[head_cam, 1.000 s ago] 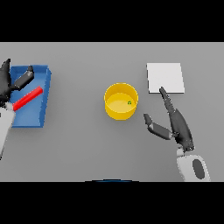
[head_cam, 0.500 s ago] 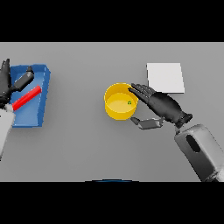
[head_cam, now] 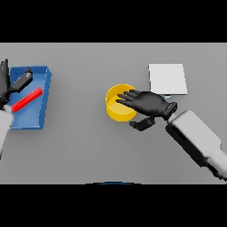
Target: Pick up the red beaker and tilt it to pour out 1 green nut into yellow bowl. Pick up the yellow bowl and place it on the metallic measuring scale.
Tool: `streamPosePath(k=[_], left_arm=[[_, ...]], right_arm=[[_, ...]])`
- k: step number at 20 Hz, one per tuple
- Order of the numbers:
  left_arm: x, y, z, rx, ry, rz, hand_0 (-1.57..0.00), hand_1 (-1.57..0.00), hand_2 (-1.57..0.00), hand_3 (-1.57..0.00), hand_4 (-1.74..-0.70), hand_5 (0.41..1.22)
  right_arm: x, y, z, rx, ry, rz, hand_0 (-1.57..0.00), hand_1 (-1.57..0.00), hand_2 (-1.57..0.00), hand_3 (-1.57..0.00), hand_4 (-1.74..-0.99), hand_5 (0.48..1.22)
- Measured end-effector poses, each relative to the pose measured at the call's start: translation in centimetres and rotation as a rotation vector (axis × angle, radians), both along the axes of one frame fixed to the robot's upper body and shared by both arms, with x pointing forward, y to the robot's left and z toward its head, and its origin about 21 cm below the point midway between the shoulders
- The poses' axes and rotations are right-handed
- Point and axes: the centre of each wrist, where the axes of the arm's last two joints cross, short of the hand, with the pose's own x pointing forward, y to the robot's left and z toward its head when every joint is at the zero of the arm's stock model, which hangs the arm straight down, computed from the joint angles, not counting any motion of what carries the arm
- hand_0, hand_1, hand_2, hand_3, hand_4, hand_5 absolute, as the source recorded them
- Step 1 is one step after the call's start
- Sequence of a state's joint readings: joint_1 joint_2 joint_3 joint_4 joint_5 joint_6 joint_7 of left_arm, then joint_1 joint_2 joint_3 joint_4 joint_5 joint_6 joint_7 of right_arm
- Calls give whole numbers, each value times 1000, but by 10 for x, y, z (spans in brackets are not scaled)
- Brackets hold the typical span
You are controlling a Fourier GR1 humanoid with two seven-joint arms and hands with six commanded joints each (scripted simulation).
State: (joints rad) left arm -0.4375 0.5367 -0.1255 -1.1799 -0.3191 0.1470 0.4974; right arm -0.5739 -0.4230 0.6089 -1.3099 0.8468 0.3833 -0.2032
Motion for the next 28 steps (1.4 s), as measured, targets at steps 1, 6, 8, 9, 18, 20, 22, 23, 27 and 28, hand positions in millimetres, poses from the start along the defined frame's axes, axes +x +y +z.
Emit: streamPosePath(k=[1, 6, 8, 9, 18, 20, 22, 23, 27, 28], left_arm=[[0, 0, 2, 4, -2, -3, 1, 1, 1, 1, -743, 698], [-2, 2, 2, 9, -10, -12, 1, 1, 1, 1, -743, 699], [-4, 8, 0, 10, -7, 0, 1, 1, 1, 1, -744, 697], [-5, 8, 1, 8, -10, -5, 1, 1, 1, 1, -744, 697], [-4, 11, 7, 10, -8, -12, 1, 1, 1, 1, -747, 700], [-4, 10, 3, 5, -3, -3, 1, 1, 1, 1, -752, 701], [-4, 9, 1, 6, -7, -8, 1, 1, 1, 1, -755, 703], [-5, 9, -3, 7, -3, -5, 1, 1, 1, 1, -755, 704], [-5, 7, 1, 22, -10, -6, 1, 1, 1, 1, -751, 698], [-6, 8, 0, 22, -10, -8, 1, 1, 1, 1, -750, 695]], right_arm=[[1, 4, -2, -11, 20, 22, 1, 1, 1, 1, -1225, 722], [13, 22, -1, -95, 32, 50, 1, 1, 1, 1, -1255, 733], [16, 25, -5, -121, 34, 56, 1, 1, 1, 1, -1258, 734], [17, 28, -9, -135, 39, 58, 1, 1, 1, 1, -1259, 734], [27, 36, -15, -209, 122, 26, 1, -9, -43, -104, -1293, 776], [25, 39, -17, -216, 144, -8, -161, -135, -147, -182, -1321, 839], [25, 38, -17, -218, 145, 15, -669, -652, -614, -309, -1394, 976], [26, 38, -17, -205, 149, 27, -849, -836, -806, -399, -1463, 1025], [26, 37, -14, -204, 188, 46, -1275, -1270, -1176, -1007, -1623, 1141], [25, 36, -15, -206, 188, 42, -1334, -1330, -1205, -1120, -1647, 1157]])
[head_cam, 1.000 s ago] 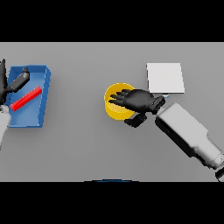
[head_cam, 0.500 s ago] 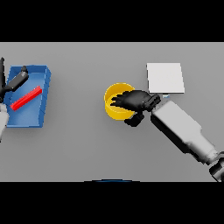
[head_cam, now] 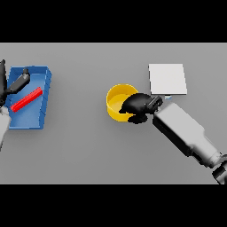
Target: Pick up the red beaker and tilt it to pour out 1 green nut into yellow bowl. Pick up the yellow bowl and place it on the metallic measuring scale.
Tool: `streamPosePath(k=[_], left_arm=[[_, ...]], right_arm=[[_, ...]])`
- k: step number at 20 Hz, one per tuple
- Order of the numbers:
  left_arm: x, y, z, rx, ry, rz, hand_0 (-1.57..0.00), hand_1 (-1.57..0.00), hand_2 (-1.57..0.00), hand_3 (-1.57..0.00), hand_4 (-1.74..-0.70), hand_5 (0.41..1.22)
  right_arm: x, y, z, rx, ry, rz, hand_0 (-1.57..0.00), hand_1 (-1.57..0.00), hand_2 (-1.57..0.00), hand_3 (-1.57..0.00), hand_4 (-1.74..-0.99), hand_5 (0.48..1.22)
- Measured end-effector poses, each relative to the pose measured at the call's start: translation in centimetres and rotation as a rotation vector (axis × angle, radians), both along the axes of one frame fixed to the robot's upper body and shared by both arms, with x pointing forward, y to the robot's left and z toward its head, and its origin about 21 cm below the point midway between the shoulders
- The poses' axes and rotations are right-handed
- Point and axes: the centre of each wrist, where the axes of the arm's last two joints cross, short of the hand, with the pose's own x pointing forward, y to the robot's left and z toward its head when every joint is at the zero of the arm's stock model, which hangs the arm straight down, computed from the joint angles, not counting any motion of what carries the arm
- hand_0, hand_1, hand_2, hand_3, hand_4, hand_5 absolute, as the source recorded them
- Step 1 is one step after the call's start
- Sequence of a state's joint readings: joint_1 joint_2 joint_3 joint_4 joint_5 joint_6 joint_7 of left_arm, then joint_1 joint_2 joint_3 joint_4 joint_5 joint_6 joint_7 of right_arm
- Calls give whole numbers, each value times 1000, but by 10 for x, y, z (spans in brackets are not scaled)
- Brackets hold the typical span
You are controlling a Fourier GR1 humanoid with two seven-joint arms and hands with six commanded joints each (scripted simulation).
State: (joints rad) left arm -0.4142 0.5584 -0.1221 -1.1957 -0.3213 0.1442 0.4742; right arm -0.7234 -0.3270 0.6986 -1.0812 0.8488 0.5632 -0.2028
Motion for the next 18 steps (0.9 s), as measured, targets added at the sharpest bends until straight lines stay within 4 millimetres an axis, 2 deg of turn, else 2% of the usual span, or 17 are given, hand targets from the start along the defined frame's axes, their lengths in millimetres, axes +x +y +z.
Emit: streamPosePath(k=[2, 3, 5, 8, 11, 16, 18], left_arm=[[1, 3, 0, 4, 8, 6, 1, 1, 1, 1, -742, 690], [3, -1, 1, 4, -1, -2, 1, 1, 1, 1, -739, 690], [3, 4, 2, 5, 4, 4, 1, 1, 1, 1, -736, 688], [3, 0, 4, 9, -7, -7, 1, 1, 1, 1, -731, 685], [2, 2, 6, 11, -3, -6, 1, 1, 1, 1, -732, 691], [4, 0, 5, 8, 1, -8, 1, 1, 1, 1, -738, 696], [4, 4, 5, 8, -1, -4, 1, 1, 1, 1, -737, 697]], right_arm=[[0, 0, 2, -1, 4, -3, -1420, -1417, -1253, -1269, -1681, 1180], [0, 1, 2, -1, -3, -6, -1450, -1448, -1268, -1320, -1693, 1188], [0, -4, 3, 7, 6, -4, -1493, -1492, -1286, -1386, -1710, 1200], [-2, -4, 10, 19, -11, -8, -1531, -1531, -1306, -1405, -1725, 1210], [-1, -6, 19, 24, -30, -13, -1551, -1550, -1371, -1309, -1733, 1215], [3, -10, 54, 28, -82, -44, -1564, -1564, -1414, -1257, -1738, 1219], [5, -19, 66, 36, -124, -62, -1567, -1567, -1436, -1260, -1739, 1220]])
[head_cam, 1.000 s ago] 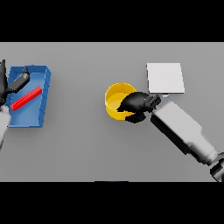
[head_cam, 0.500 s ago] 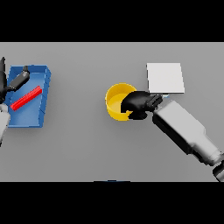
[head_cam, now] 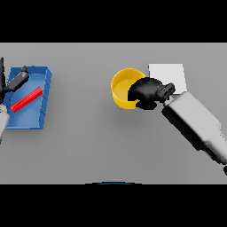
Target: Pick up the red beaker and tilt it to pour out 1 green nut into yellow bowl. Pick up the yellow bowl and place it on the metallic measuring scale.
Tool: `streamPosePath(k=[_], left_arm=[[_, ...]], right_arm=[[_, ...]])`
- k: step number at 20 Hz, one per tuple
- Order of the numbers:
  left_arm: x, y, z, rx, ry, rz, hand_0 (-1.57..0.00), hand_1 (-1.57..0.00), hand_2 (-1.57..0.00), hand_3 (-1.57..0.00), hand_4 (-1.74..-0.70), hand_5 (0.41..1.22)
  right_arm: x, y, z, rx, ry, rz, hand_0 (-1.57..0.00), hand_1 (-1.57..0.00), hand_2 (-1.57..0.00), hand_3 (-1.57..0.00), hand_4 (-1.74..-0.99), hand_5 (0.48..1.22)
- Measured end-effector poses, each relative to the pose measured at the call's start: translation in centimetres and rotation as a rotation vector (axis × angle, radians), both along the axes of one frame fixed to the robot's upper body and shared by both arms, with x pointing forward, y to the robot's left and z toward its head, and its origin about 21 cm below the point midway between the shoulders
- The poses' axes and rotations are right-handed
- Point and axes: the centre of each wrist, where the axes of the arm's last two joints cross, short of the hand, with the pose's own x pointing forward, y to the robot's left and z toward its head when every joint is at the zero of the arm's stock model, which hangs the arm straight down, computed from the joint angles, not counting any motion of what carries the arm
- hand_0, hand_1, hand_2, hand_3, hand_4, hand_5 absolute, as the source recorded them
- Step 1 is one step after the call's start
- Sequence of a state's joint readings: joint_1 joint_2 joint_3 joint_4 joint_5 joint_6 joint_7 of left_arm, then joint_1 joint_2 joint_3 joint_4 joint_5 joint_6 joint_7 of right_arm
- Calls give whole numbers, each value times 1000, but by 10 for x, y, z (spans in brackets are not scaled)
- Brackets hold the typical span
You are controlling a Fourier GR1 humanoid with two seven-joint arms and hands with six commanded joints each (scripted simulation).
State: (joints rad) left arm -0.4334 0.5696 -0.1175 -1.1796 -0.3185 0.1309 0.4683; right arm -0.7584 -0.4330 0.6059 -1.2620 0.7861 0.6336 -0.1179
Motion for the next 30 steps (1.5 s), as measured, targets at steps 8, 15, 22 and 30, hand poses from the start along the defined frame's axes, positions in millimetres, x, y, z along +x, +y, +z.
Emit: streamPosePath(k=[8, 15, 22, 30], left_arm=[[-3, -2, 1, 2, -1, 2, 1, 1, 1, 1, -744, 710], [-3, 1, 4, -2, 3, 6, 1, 1, 1, 1, -734, 697], [-4, 2, 6, 9, 0, 8, 1, 1, 1, 1, -724, 681], [-4, 1, 7, 9, 1, 10, 1, 1, 1, 1, -726, 673]], right_arm=[[13, -20, 18, 45, -67, -125, -1570, -1570, -1504, -1239, -1741, 1221], [41, -77, 24, 64, -139, -282, -1571, -1571, -1501, -1175, -1741, 1221], [57, -114, -6, 51, -149, -405, -1571, -1571, -1425, -1315, -1741, 1221], [59, -124, -31, 91, -106, -431, -1571, -1571, -1345, -1403, -1741, 1221]])
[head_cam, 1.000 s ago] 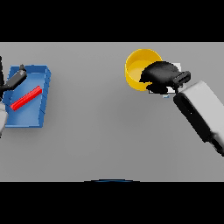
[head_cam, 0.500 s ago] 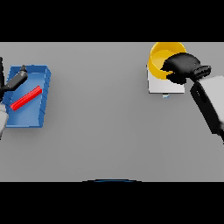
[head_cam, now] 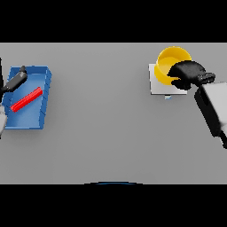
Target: Pick up the red beaker and tilt it to pour out 1 green nut into yellow bowl. Pick up the yellow bowl and place it on the metallic measuring scale.
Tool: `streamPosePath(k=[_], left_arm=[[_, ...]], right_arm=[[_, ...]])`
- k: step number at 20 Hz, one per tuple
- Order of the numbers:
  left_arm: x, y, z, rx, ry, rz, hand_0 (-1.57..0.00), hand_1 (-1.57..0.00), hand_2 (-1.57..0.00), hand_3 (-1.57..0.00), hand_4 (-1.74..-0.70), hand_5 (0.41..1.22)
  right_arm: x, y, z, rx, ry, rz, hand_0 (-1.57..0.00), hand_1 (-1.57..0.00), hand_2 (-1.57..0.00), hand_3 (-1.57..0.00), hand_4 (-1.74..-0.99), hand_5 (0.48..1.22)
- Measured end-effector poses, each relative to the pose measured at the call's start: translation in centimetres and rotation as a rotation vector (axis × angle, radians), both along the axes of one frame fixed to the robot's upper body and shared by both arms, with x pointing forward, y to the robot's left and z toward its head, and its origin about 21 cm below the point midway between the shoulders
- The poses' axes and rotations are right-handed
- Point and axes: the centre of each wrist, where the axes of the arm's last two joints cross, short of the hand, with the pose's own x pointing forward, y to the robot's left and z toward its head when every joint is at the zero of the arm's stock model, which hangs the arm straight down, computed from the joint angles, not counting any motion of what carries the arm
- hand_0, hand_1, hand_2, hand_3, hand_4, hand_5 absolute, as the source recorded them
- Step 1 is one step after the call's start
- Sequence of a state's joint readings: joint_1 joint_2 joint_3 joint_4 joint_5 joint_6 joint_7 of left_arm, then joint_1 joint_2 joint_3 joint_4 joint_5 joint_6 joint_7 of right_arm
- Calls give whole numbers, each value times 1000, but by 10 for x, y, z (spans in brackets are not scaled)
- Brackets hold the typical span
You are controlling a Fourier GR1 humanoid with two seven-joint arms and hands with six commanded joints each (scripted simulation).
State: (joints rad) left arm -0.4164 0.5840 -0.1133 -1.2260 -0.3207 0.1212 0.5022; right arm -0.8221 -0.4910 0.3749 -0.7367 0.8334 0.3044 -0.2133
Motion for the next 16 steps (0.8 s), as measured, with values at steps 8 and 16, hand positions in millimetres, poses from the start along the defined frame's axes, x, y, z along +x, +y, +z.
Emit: streamPosePath(k=[8, 16], left_arm=[[4, -1, -3, 8, 2, 1, 1, 1, 1, 1, -719, 668], [8, -2, 0, 4, 9, 11, 1, 1, 1, 1, -722, 664]], right_arm=[[1, 3, -6, 27, 27, -15, -1231, -1101, -1091, -890, -1657, 1149], [3, 5, -3, -37, 39, 44, -207, -184, -244, -429, -1552, 876]])
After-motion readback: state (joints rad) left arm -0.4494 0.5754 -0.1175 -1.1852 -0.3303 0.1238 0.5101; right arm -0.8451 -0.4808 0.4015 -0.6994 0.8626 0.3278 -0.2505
